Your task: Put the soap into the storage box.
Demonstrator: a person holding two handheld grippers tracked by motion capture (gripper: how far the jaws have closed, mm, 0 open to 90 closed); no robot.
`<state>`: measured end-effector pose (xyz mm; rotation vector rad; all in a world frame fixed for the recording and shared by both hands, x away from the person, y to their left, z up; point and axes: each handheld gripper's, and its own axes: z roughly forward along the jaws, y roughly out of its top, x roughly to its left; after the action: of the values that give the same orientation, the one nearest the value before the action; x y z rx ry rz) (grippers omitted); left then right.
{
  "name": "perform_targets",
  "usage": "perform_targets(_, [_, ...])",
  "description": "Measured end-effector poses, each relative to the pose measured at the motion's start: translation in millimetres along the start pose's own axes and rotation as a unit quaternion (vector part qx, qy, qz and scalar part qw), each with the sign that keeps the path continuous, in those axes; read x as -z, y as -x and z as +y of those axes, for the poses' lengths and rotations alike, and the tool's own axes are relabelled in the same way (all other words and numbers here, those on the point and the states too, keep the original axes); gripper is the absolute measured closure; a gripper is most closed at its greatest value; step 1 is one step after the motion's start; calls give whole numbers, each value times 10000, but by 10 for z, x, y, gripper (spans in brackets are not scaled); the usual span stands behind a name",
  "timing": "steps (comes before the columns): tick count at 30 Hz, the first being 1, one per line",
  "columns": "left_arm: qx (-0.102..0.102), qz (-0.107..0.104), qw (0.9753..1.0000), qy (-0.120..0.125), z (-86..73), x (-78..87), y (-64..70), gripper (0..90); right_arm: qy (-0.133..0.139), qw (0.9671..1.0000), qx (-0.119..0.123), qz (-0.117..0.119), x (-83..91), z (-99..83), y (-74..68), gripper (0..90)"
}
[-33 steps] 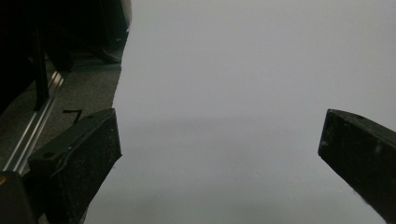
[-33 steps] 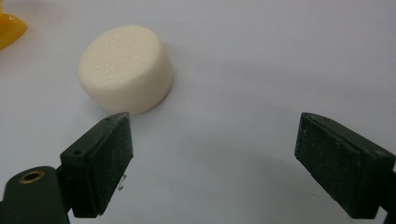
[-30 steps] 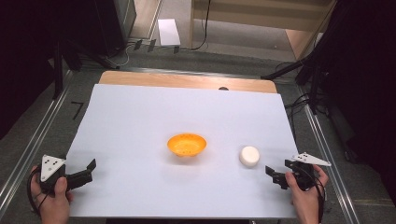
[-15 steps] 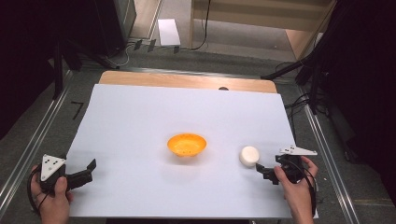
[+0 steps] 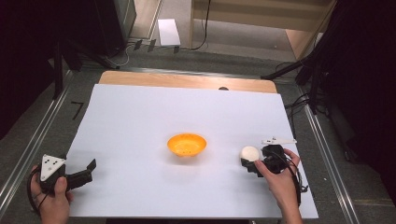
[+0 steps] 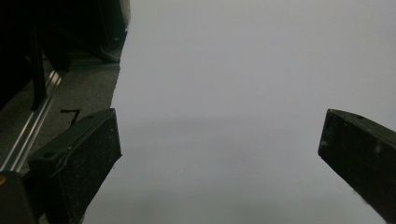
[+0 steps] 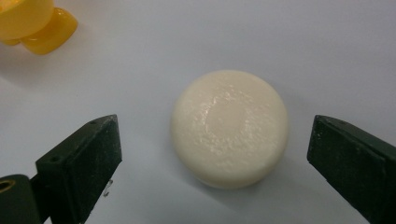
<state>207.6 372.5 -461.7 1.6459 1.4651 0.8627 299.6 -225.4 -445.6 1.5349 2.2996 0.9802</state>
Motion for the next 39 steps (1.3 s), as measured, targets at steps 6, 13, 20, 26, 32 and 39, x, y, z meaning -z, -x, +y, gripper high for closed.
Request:
perform_targets(6, [2,0,10000,6,-1,1,0,0,-174,9996,-152,-182,-132,78,-25,70])
perform_targets(13, [14,-17,10000,15,-1,2,-3,0,-328,9978,-326,-481,-261,76,-18,140])
perform_targets(20, [17,-17,10000,14,-1,2,-3,0,-420,9965,-394,-613,-340,57,-22,209])
perform_targets(26, [12,-19,10000,11,-1,3,-5,0,-468,9963,-357,-622,-327,74,-13,251])
perform_targets(32, [16,-16,10000,9,-1,1,-4,0,-466,9970,-392,-480,-312,76,17,252])
perform_targets(39, [18,-12,10000,8,-1,2,-2,0,-389,9981,-297,-376,-251,131,-3,252])
